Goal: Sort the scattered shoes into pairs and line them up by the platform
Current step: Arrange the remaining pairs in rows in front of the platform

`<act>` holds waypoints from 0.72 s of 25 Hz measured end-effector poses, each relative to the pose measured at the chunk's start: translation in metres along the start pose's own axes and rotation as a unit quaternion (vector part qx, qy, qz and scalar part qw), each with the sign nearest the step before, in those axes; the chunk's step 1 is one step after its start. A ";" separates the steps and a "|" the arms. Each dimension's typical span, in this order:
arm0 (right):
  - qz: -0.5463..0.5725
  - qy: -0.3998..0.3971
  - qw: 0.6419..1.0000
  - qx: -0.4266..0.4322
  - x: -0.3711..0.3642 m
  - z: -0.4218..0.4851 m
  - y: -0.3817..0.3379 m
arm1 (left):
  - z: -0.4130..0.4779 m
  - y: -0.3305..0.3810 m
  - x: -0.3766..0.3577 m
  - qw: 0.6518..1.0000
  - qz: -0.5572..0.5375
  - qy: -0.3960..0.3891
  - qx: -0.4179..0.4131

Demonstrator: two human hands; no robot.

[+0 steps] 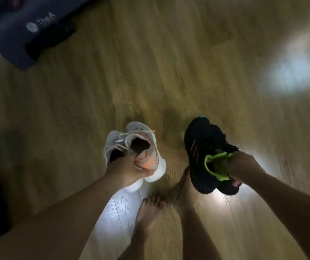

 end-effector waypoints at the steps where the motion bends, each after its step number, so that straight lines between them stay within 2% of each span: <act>1: -0.003 -0.008 1.000 -0.003 0.004 0.009 -0.001 | 0.006 0.001 -0.001 1.000 -0.021 0.001 0.010; 7: 0.007 -0.039 0.999 -0.019 0.016 0.014 -0.024 | 0.006 0.001 0.013 0.989 -0.124 0.030 0.076; 14: -0.082 -0.103 0.987 -0.092 0.054 0.011 -0.085 | 0.028 -0.018 0.075 0.997 0.001 0.069 0.025; 18: -0.138 -0.083 0.984 -0.081 0.075 0.027 -0.149 | 0.056 -0.048 0.127 0.996 0.017 0.085 0.010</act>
Point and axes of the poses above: each hand's wrist, its own z-axis towards the middle knuckle, its own x-axis out of the back of the hand, y = z × x, the point moved 9 cm from there along z, towards the middle knuckle, and after that the axes turned 2 degrees about -z, right-handed, at the moved point
